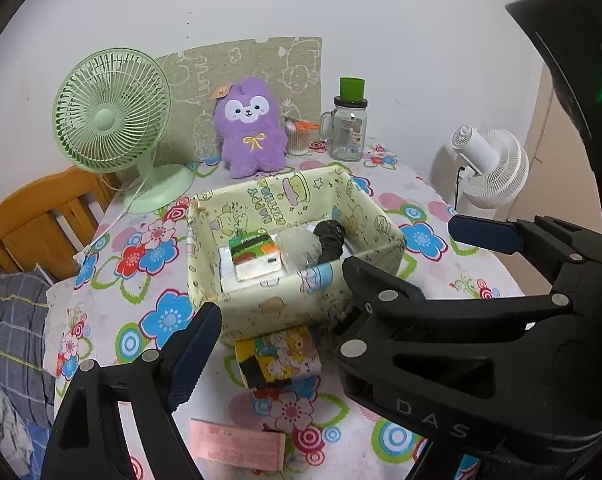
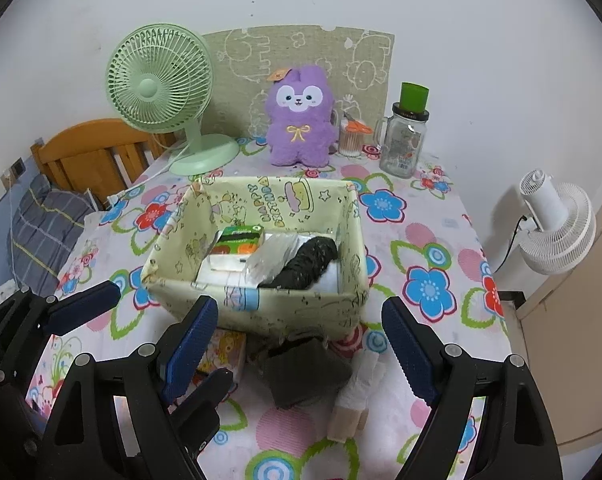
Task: Organize soft objects
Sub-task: 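Withdraw both grippers from the box toward the remaining items, then grasp the yellow cartoon packet with the left gripper while the right gripper grasps the dark grey cloth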
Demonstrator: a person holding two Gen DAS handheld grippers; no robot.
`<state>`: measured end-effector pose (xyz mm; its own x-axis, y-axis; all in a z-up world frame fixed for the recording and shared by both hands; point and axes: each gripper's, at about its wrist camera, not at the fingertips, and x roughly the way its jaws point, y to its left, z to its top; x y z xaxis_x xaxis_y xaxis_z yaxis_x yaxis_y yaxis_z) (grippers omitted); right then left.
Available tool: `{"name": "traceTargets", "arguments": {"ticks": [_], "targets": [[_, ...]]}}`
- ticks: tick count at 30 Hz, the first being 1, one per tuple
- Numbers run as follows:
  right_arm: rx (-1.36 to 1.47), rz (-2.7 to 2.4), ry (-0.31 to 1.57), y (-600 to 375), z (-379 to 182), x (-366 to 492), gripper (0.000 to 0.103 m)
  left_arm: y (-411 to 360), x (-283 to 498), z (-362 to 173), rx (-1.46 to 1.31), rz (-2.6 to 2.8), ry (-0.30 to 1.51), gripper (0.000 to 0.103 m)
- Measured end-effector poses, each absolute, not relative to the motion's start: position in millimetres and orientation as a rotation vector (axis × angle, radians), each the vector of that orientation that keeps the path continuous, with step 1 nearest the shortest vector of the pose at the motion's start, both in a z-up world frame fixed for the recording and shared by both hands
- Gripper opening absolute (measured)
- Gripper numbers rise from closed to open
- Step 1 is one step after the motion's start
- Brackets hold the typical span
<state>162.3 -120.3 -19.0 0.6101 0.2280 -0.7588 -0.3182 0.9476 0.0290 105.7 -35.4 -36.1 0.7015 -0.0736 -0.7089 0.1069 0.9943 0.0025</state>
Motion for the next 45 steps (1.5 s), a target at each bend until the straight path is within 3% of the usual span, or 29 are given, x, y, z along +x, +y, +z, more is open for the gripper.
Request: {"name": "traceTargets", "arguments": {"ticks": [45], "targets": [[-0.124, 0.275, 1.019, -126.2, -121.1, 157.8, 0.086, -30.9, 110.7, -135.6, -0.003, -0.096, 0.968, 0.088]]}}
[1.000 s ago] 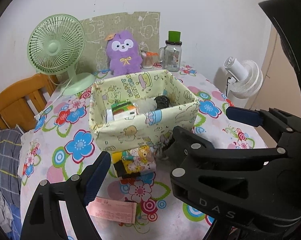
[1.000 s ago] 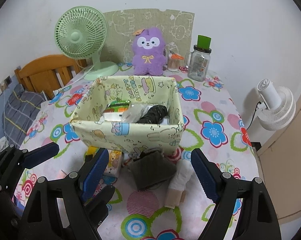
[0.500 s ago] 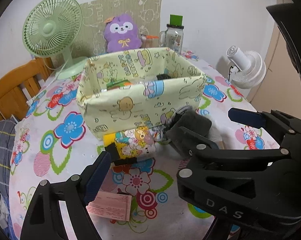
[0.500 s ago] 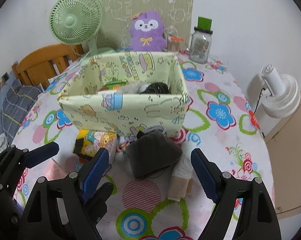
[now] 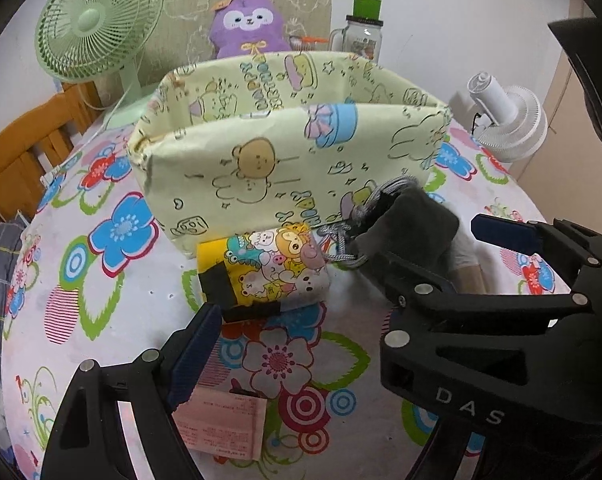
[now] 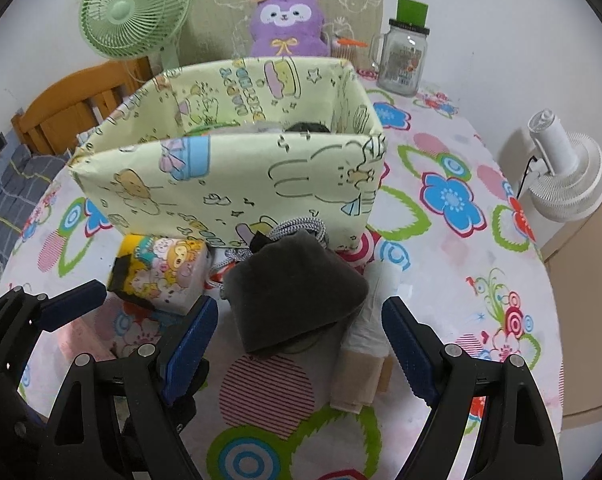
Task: Organize soft objects
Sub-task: 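Grasp the yellow cartoon packet with the left gripper while the right gripper grasps the dark grey cloth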
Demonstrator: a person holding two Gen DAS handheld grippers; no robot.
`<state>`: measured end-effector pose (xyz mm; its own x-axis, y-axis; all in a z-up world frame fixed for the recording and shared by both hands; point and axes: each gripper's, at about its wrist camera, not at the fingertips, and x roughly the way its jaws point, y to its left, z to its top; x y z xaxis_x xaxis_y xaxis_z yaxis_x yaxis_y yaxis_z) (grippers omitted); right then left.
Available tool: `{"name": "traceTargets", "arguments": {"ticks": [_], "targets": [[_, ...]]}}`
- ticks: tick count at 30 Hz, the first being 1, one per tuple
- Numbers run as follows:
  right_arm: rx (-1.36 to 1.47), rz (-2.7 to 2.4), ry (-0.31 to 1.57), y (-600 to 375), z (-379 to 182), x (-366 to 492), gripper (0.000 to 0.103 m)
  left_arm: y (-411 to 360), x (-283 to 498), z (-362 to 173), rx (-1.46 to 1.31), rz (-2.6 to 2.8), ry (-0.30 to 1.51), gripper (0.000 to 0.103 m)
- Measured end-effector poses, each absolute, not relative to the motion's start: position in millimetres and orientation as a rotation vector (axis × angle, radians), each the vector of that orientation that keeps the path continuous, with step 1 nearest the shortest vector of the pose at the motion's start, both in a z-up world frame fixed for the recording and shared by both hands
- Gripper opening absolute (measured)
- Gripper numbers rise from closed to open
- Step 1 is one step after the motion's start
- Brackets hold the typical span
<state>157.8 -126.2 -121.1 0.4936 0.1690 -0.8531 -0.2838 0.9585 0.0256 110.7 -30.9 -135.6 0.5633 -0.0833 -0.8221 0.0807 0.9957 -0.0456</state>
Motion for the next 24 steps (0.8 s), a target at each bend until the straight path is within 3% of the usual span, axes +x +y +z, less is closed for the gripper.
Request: {"name": "traceTargets", "arguments": {"ticks": [14, 19, 24], "targets": [[-0.115, 0.305, 1.034, -120.2, -139.7, 175.0, 0.086, -28.2, 116.1, -141.5, 0.01, -0.059, 0.98, 0.088], [-0.099, 0.309, 1.016, -119.8, -139.7, 175.9, 0.061, -21.8, 116.4, -139.5, 0.023, -0.032, 0.967, 0.088], [-0.073, 0.333, 1.024, -120.4, -139.9, 174.9, 0.045, -13.3, 126.1, -147.8, -0.004, -0.002, 0.999, 0.087]]}}
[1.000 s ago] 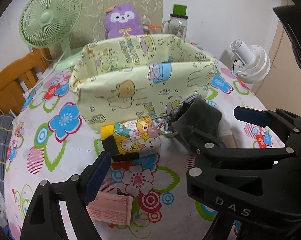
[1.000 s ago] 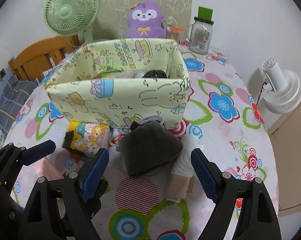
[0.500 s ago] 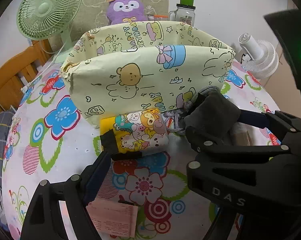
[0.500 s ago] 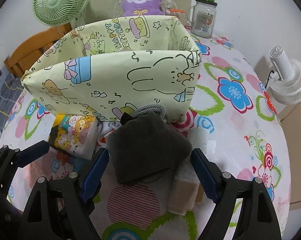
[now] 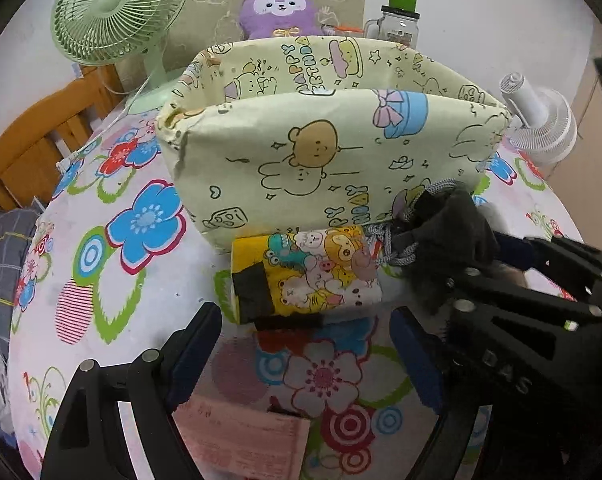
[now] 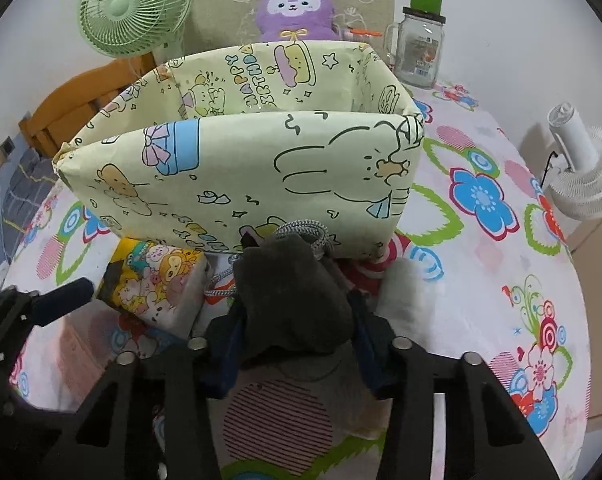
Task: Organize soft objects
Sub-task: 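Grasp the yellow cartoon packet with the left gripper while the right gripper grasps the dark grey cloth, then lift the yellow packet and grey cloth and carry them over the yellow box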
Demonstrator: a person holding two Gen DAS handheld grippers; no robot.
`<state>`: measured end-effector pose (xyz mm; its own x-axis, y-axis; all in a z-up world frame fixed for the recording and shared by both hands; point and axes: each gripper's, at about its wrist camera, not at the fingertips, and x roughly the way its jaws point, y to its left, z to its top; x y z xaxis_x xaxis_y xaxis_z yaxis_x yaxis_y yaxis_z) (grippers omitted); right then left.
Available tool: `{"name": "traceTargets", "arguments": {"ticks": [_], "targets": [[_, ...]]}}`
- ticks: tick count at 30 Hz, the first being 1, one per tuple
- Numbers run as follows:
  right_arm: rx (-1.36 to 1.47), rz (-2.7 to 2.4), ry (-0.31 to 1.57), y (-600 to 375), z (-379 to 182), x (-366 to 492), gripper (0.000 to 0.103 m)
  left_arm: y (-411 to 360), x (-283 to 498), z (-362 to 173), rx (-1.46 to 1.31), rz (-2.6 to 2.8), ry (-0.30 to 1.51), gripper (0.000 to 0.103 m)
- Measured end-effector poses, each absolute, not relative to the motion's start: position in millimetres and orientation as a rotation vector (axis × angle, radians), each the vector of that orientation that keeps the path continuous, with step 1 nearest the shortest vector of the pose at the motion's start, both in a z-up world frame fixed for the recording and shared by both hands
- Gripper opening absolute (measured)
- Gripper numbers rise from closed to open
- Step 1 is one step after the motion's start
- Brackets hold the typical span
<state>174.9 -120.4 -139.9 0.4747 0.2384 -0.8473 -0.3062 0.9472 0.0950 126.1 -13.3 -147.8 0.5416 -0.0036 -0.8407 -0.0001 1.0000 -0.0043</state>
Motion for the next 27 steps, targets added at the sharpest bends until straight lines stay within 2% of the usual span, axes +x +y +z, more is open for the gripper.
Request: {"name": "traceTargets", "arguments": {"ticks": [6, 9, 10, 14, 27], "targets": [[-0.043, 0.354, 1.033, -122.6, -140.5, 172.5, 0.038, -19.6, 135.3, -154.8, 0.015, -0.001, 1.003, 0.087], [-0.039, 0.353, 1.035, -123.0, -140.4, 172.8, 0.037, -22.8, 136.5, -155.3, 0.026, -0.002, 0.994, 0.084], [-0.039, 0.351, 1.036, -122.9, -140.3, 173.0, 0.037, -23.3, 137.3, -156.3, 0.024, -0.008, 0.992, 0.078], [-0.045, 0.343, 1.036, -122.1, -139.4, 172.4, 0.037, -24.2, 137.1, -156.6, 0.024, -0.015, 0.981, 0.076], [-0.051, 0.341, 1.004, -121.4, -125.8, 157.1, 0.035, -32.0, 121.4, -144.2, 0.015, -0.06, 0.94, 0.075]]}}
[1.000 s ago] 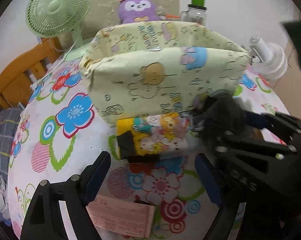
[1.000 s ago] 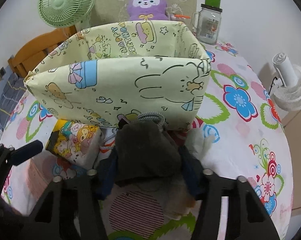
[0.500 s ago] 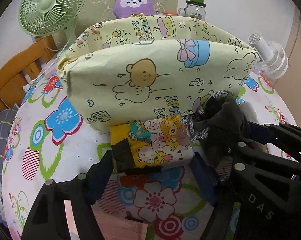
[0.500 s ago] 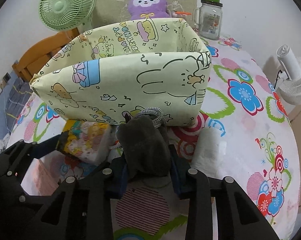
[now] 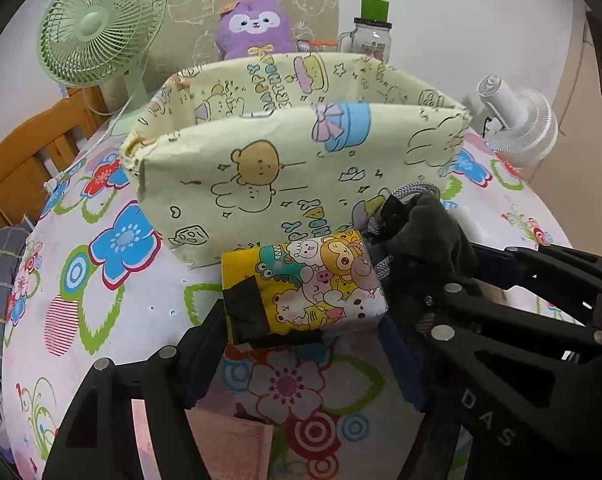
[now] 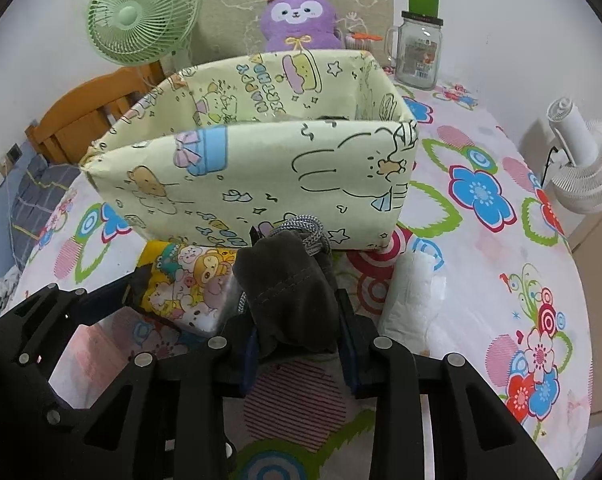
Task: Organize soft objects
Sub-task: 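Lift the yellow packet and grey cloth and carry them over the yellow box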
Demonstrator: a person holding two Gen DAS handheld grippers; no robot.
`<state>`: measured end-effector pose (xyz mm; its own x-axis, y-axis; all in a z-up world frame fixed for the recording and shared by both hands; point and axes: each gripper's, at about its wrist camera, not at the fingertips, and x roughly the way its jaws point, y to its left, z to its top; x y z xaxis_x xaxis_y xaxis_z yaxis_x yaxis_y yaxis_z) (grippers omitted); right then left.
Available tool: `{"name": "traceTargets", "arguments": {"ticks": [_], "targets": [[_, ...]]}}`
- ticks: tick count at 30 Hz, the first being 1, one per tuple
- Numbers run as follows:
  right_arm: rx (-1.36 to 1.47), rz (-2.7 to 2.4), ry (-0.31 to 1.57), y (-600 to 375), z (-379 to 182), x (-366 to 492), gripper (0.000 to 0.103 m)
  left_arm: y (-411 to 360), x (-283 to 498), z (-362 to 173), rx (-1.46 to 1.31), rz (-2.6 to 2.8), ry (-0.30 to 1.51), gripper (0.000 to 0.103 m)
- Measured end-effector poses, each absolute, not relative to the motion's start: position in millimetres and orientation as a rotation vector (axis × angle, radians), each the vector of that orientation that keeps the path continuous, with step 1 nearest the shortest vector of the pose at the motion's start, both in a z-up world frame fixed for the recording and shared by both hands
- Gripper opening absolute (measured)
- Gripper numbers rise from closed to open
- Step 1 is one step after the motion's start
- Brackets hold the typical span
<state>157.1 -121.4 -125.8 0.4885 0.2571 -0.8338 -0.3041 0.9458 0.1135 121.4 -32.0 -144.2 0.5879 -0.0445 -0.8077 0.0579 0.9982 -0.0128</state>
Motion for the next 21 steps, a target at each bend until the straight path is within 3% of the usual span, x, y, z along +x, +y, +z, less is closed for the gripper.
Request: {"name": "traceTargets", "arguments": {"ticks": [21], "targets": [[-0.028, 0.328, 0.891, -132.7, -85.4, 110.1, 0.035, -42.3, 78.7, -105.1, 0.036, -0.066, 0.851, 0.075]]}}
